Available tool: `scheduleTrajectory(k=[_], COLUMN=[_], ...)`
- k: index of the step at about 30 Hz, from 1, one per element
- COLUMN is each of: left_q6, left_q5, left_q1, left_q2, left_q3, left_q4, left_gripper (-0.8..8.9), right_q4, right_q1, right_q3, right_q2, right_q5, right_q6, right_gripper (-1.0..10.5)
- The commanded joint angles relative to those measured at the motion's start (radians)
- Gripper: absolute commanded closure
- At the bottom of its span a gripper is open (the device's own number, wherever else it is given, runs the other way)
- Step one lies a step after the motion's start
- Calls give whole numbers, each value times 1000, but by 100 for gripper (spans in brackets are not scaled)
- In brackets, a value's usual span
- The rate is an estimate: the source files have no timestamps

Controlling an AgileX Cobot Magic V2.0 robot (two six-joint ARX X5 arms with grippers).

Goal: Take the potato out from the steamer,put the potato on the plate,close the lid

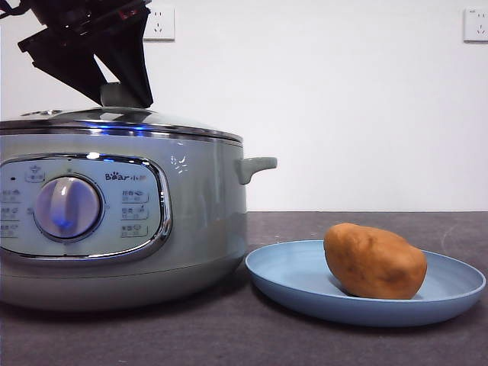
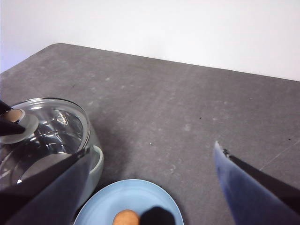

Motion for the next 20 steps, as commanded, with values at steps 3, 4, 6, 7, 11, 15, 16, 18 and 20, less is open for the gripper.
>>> scheduleTrajectory(k=[3, 4, 6, 7, 11, 15, 16, 18, 20], left_q6=[-12, -18, -33, -33, -33, -33, -33, -33, -32], left_q5=[5, 5, 5, 6, 5, 6, 6, 6, 6], left_q1=[-5, -5, -5, -5, -5, -5, -5, -5, -5], left_q2=[-10, -10, -10, -10, -10, -10, -10, -16, -26], left_q3=[0, 0, 0, 0, 1, 1, 1, 1, 5], left_q4=[-17, -15, -7, -3, 11, 41, 53, 69, 72], left_gripper=[760, 689, 541, 474, 426, 426, 426, 426, 427], right_q4=[7, 7, 6, 7, 6, 6, 7, 7, 7], right_q1=[0, 0, 0, 0, 0, 0, 0, 0, 0], right_q3=[2, 2, 2, 2, 2, 2, 2, 2, 2], right_q2=[-1, -1, -1, -1, -1, -1, -1, -1, -1], right_q5=[3, 2, 2, 2, 2, 2, 2, 2, 2], right_q6=[9, 9, 9, 9, 10, 10, 10, 10, 10], right_gripper=[509, 509, 509, 509, 510, 510, 510, 510, 510])
